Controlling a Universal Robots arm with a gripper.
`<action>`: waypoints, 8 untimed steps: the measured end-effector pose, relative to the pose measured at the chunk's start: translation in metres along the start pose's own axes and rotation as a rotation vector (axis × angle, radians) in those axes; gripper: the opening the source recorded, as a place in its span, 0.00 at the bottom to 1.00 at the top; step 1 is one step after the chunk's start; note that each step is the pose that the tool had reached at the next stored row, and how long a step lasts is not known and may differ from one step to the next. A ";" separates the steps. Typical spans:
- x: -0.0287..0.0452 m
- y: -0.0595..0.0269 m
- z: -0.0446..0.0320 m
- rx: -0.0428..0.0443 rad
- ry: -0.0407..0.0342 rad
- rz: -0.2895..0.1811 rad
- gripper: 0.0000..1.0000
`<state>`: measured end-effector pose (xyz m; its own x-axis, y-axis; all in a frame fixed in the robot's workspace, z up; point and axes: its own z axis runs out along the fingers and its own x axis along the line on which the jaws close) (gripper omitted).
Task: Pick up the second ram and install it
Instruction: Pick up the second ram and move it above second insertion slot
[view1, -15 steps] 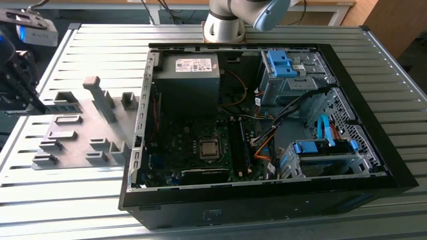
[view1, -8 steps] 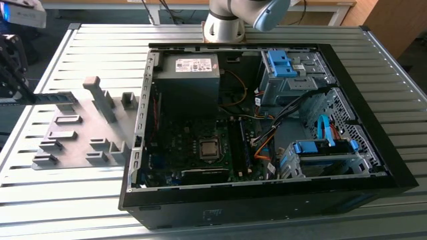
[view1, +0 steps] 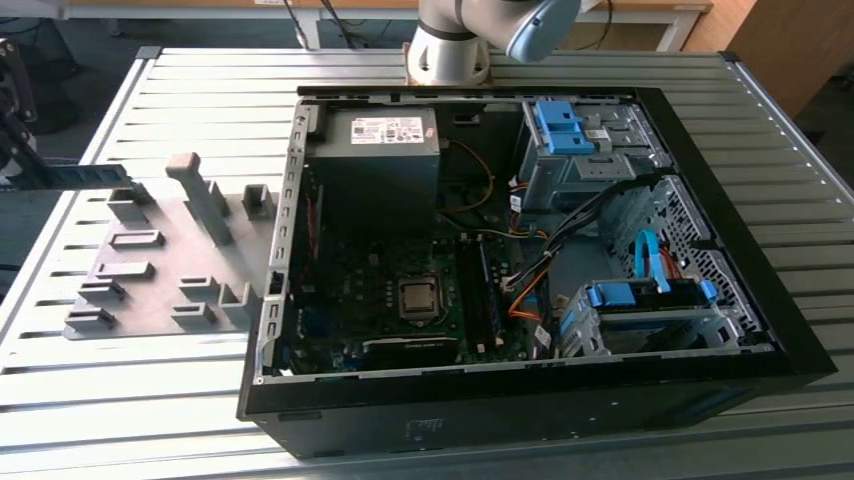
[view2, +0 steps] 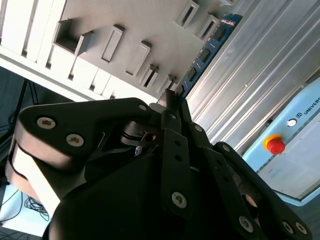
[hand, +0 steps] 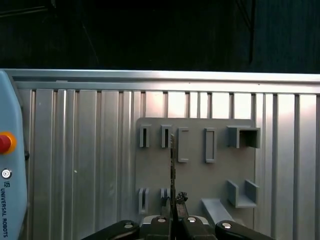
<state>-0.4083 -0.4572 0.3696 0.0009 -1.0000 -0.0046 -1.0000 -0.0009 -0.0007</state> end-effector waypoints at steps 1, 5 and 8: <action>0.0000 0.0000 -0.0028 -0.0001 0.0000 0.000 0.14; 0.0000 0.0000 -0.0122 -0.0001 0.0001 0.000 0.14; 0.0000 -0.0002 -0.0131 0.0002 -0.0002 0.000 0.14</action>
<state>-0.4081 -0.4572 0.3827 0.0010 -1.0000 -0.0048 -1.0000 -0.0010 -0.0009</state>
